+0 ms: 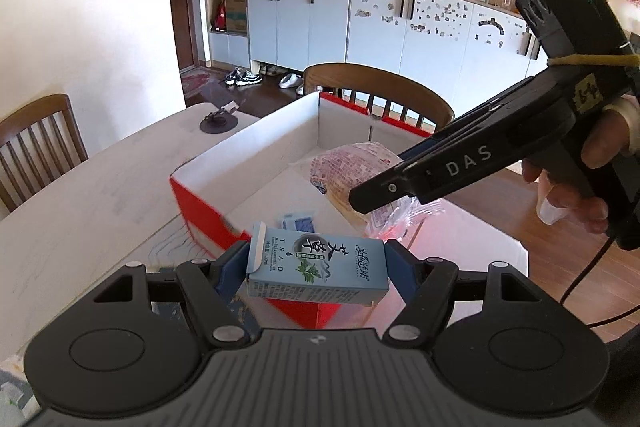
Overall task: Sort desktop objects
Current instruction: 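Carry the milk carton and pink bread bag with both tools into the red box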
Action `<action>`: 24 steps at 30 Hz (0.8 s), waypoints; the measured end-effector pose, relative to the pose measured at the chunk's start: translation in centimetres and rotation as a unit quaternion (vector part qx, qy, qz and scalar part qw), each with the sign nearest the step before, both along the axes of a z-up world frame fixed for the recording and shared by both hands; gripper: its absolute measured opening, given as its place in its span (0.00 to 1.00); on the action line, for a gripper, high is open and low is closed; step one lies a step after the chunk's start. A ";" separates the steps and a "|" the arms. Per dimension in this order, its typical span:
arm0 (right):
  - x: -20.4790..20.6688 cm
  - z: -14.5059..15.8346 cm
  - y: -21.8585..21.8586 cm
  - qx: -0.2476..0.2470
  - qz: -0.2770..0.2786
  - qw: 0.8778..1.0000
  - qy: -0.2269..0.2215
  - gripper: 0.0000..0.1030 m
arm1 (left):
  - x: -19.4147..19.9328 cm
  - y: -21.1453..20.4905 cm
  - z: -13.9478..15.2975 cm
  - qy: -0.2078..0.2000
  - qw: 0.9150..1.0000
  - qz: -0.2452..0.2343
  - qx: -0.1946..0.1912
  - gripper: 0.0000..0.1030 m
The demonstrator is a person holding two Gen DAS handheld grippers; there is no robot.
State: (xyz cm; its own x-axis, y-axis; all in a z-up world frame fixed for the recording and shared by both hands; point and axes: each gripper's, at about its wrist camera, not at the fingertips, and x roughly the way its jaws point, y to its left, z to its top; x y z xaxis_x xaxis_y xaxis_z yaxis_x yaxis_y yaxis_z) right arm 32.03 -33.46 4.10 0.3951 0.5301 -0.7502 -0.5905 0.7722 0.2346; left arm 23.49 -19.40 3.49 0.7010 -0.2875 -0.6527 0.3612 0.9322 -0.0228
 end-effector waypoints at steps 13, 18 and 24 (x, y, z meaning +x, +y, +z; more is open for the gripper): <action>6.9 0.1 -2.7 0.000 -0.025 1.000 -0.014 0.45 | 7.3 -2.4 0.2 0.017 1.000 -0.021 0.009 0.70; 9.5 -1.0 -2.9 -0.012 -0.031 0.999 -0.009 0.45 | 10.8 -4.4 -1.2 0.038 0.998 -0.036 0.020 0.70; 12.1 -3.1 -3.0 -0.027 -0.033 0.999 0.005 0.45 | 13.9 -6.1 -3.6 0.066 0.996 -0.048 0.035 0.70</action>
